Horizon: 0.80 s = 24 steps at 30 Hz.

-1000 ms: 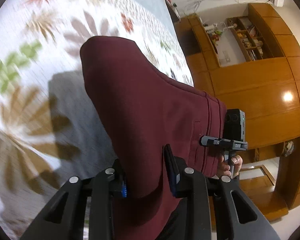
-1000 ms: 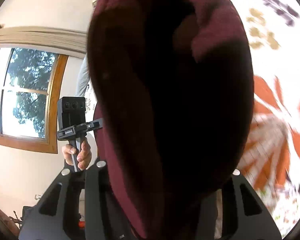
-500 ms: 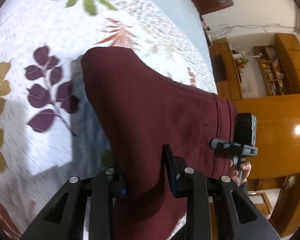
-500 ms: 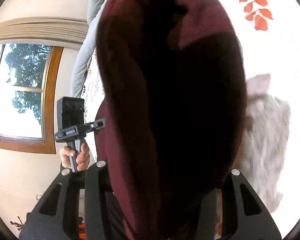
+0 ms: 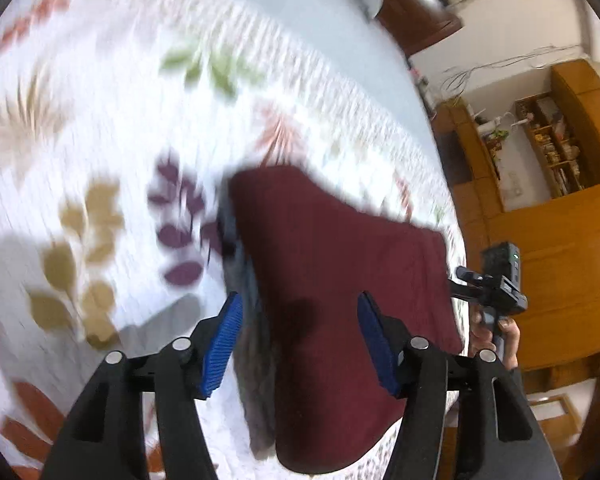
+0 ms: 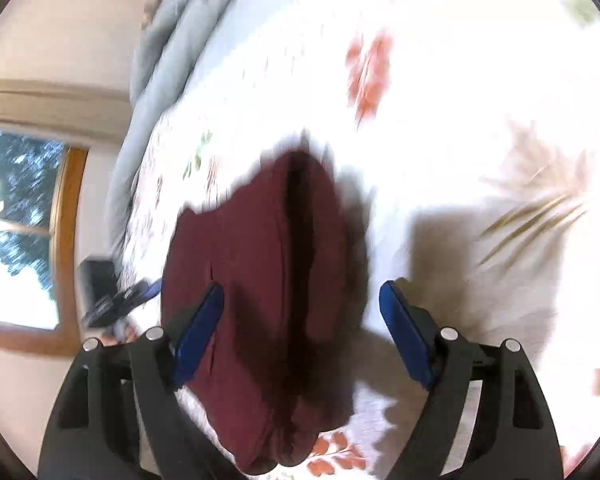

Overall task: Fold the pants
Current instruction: 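Lower the trousers flat onto the quilt and open both tools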

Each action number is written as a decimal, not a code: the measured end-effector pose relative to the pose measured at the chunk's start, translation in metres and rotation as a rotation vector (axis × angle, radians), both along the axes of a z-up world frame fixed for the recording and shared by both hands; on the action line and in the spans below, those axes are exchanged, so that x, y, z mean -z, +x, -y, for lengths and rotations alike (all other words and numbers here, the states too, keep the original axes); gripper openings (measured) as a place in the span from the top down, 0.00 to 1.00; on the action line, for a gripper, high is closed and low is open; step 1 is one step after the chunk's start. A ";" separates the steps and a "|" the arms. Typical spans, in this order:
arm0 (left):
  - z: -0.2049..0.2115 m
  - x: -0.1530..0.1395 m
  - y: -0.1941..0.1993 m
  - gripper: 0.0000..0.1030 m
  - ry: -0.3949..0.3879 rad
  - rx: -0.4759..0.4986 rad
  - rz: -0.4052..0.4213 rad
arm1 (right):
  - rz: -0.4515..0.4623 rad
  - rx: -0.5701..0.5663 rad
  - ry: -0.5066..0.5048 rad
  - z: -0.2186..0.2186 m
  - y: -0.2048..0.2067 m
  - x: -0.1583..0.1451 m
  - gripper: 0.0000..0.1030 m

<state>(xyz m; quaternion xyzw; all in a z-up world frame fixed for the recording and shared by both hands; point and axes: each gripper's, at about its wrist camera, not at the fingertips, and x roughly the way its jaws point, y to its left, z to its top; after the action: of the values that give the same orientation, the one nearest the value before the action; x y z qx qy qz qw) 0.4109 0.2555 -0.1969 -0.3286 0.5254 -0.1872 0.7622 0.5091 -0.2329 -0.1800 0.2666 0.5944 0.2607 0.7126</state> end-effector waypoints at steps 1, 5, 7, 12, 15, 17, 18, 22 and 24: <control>-0.002 -0.006 0.003 0.36 -0.026 -0.013 0.023 | 0.023 0.007 0.029 -0.011 -0.008 -0.008 0.22; 0.017 -0.002 0.036 0.35 -0.173 -0.003 0.056 | 0.102 -0.056 0.159 -0.057 -0.001 -0.040 0.22; 0.027 0.012 0.053 0.35 -0.209 -0.012 0.041 | 0.078 -0.080 0.224 -0.084 0.007 -0.028 0.22; 0.035 0.050 0.066 0.38 -0.253 -0.065 0.006 | -0.030 -0.004 0.215 -0.081 0.011 0.039 0.86; 0.032 0.060 0.062 0.49 -0.281 -0.075 0.017 | -0.111 0.081 0.333 -0.039 0.008 0.076 1.00; 0.026 0.063 0.060 0.50 -0.303 -0.083 0.014 | -0.088 0.072 0.320 -0.033 0.000 0.070 1.00; 0.025 0.062 0.062 0.50 -0.308 -0.092 0.014 | -0.075 0.058 0.295 -0.034 -0.001 0.062 0.98; 0.015 0.036 0.040 0.40 -0.304 -0.151 0.073 | -0.024 0.048 0.240 -0.037 -0.012 0.028 0.62; 0.019 0.011 0.016 0.40 -0.308 -0.122 0.148 | 0.034 -0.012 0.245 -0.047 -0.028 -0.001 0.61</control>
<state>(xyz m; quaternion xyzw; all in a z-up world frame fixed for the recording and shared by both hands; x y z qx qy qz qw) 0.4266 0.2365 -0.2081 -0.4580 0.4122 -0.2423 0.7494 0.4806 -0.1855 -0.1791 0.3435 0.5475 0.3401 0.6831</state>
